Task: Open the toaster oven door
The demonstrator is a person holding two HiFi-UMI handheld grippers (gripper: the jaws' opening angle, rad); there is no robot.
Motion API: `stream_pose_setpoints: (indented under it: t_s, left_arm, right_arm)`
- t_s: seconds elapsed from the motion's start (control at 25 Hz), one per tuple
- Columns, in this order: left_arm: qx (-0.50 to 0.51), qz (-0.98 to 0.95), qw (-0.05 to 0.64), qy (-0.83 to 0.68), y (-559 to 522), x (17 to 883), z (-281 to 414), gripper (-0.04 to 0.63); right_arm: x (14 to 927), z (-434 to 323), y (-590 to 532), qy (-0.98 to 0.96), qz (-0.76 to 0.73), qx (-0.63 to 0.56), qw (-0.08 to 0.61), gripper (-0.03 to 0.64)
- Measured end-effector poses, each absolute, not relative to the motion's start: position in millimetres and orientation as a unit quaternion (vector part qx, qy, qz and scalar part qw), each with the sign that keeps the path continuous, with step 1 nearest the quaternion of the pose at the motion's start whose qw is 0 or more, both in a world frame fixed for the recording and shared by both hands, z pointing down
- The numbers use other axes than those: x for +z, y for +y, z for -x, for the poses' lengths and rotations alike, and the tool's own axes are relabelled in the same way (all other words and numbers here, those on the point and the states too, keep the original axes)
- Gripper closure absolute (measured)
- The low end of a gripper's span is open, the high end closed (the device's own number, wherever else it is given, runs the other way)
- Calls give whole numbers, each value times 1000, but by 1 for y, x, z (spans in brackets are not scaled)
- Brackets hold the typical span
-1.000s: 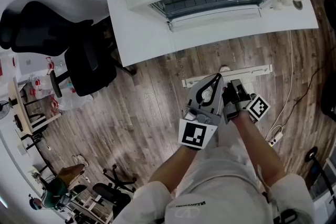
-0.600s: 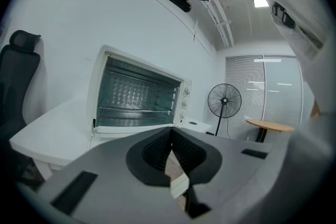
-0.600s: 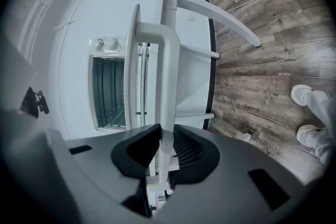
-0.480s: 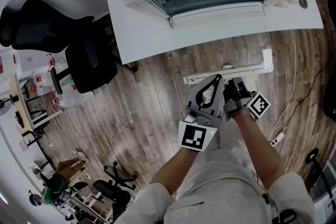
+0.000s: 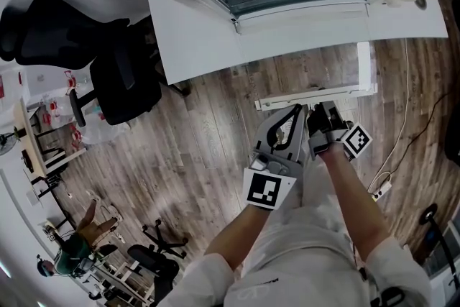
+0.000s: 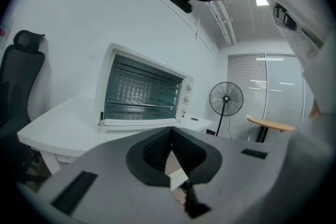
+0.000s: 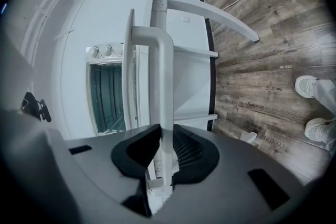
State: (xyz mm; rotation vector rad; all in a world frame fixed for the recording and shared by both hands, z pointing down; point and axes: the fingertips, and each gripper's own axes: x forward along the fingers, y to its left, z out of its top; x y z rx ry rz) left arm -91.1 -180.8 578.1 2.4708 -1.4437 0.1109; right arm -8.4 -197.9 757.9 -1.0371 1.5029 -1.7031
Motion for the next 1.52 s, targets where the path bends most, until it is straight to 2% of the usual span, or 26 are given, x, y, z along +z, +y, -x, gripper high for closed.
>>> stream_pose_setpoints:
  t_s: [0.4,0.6,0.84,1.0,1.12,1.2,1.4,1.52]
  left_arm:
    - [37,-854,137,-500,-178,582,98,589]
    - [41,-855,145,-496,-175,584,95,589]
    - [38,-854,153,-496,-165,581,97,589]
    - [32,-855,156,-493,-156,574,103,589]
    - [32,-857,159,-489,-147,574,113,589]
    - [28,-855,161,-492,-143,572,113,590]
    - [10,-859,148,-490,-132,552,107,589]
    - [4,-859,142,-492,-123,530,90,589]
  right_arm:
    - [760,9,-201,584,374,-645,322,528]
    - [779,11,-182,549,367,-684,311,529]
    - [782,11,-127,556,366,-703,250,592]
    - [761,-1,-102,582,372,-691,214,600]
    - [738,-11,-99,625,404,-644,177,601]
    - [715,-23,-102,673,434,-585,129,601]
    - [641,-54,-101,792,497,-353,-20,601]
    - [597,-75,-93,817,509,-267,-42,601]
